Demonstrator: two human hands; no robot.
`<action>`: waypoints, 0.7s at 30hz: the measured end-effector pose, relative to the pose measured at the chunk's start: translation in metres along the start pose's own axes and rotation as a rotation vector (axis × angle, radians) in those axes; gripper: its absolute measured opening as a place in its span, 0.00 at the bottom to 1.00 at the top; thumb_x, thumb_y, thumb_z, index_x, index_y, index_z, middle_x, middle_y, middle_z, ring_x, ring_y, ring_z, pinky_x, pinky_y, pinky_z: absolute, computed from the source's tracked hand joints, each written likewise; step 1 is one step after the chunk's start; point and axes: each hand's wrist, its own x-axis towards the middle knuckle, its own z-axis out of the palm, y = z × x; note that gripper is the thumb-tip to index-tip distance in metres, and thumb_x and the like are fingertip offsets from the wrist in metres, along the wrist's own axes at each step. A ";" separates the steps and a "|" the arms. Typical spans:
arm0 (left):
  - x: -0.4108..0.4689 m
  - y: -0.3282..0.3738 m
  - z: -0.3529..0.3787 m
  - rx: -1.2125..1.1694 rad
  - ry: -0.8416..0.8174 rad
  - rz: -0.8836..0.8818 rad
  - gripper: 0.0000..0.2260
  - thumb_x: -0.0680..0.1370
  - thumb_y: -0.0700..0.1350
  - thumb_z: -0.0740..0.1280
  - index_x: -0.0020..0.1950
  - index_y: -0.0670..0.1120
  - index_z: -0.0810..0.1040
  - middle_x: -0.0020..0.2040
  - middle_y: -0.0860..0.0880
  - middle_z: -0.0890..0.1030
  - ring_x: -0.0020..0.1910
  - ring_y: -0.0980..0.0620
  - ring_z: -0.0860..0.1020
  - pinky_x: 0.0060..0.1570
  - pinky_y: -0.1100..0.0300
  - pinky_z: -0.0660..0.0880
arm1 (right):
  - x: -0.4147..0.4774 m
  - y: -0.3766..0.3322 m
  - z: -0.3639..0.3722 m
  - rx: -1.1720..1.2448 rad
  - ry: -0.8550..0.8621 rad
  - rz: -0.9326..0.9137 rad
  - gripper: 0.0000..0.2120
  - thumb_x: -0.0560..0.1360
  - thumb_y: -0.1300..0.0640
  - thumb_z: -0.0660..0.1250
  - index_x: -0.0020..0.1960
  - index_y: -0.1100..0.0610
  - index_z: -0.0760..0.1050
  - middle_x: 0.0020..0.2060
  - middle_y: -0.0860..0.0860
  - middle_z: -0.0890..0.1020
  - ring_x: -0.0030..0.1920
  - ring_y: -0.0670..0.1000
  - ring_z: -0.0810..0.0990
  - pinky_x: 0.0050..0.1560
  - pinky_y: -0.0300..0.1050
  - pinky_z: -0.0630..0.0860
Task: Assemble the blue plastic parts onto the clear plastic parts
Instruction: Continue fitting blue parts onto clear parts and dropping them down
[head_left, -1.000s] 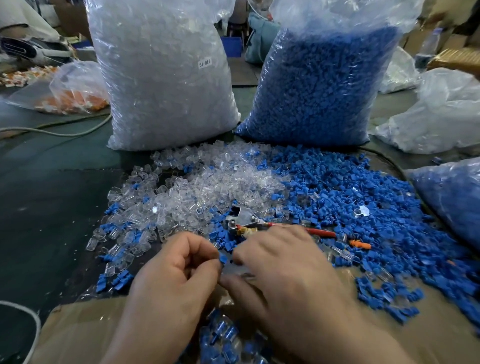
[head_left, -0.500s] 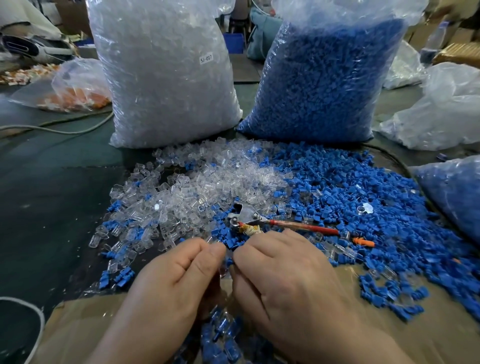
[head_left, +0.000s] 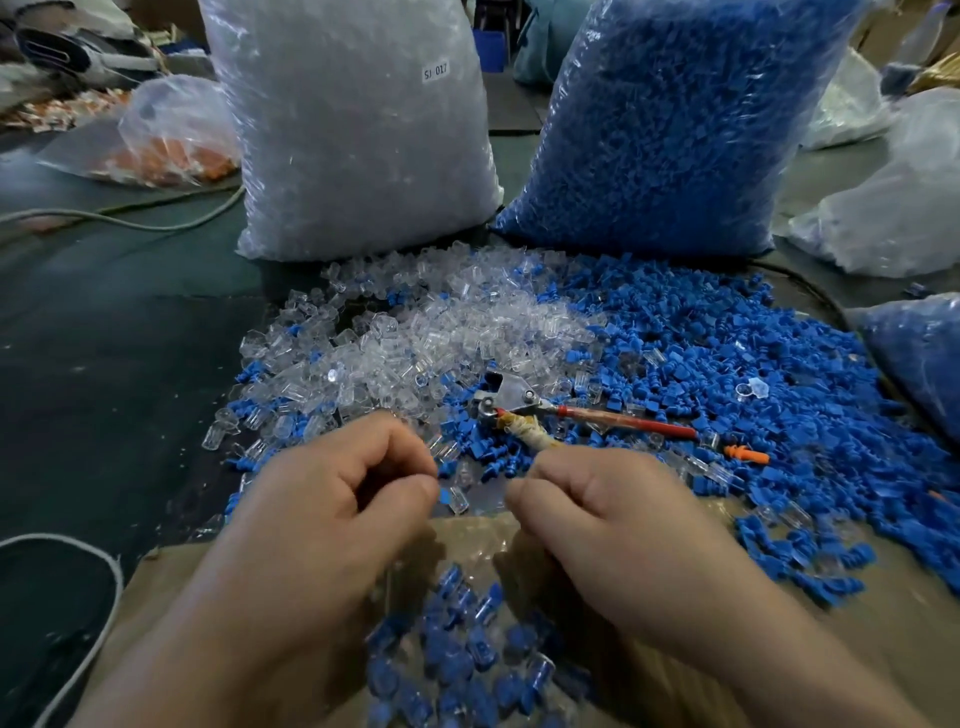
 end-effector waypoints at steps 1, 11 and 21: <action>0.002 -0.004 -0.003 0.080 -0.052 -0.030 0.02 0.74 0.52 0.69 0.45 0.60 0.79 0.36 0.59 0.82 0.33 0.60 0.79 0.33 0.68 0.76 | 0.000 0.003 0.002 -0.153 0.029 -0.027 0.17 0.75 0.38 0.56 0.38 0.49 0.72 0.30 0.43 0.77 0.29 0.41 0.73 0.31 0.43 0.72; 0.002 -0.003 0.001 0.332 -0.306 0.104 0.12 0.71 0.66 0.59 0.44 0.62 0.77 0.46 0.65 0.78 0.44 0.63 0.78 0.38 0.65 0.74 | 0.001 0.008 0.020 -0.508 0.052 -0.145 0.17 0.74 0.29 0.54 0.51 0.42 0.64 0.45 0.42 0.75 0.44 0.49 0.76 0.45 0.52 0.76; 0.014 -0.014 0.019 0.498 -0.107 0.079 0.16 0.78 0.54 0.65 0.66 0.64 0.75 0.54 0.63 0.73 0.56 0.61 0.72 0.58 0.57 0.74 | 0.021 0.006 0.038 -0.578 0.134 -0.233 0.17 0.78 0.34 0.54 0.55 0.46 0.66 0.42 0.44 0.64 0.41 0.52 0.74 0.34 0.48 0.61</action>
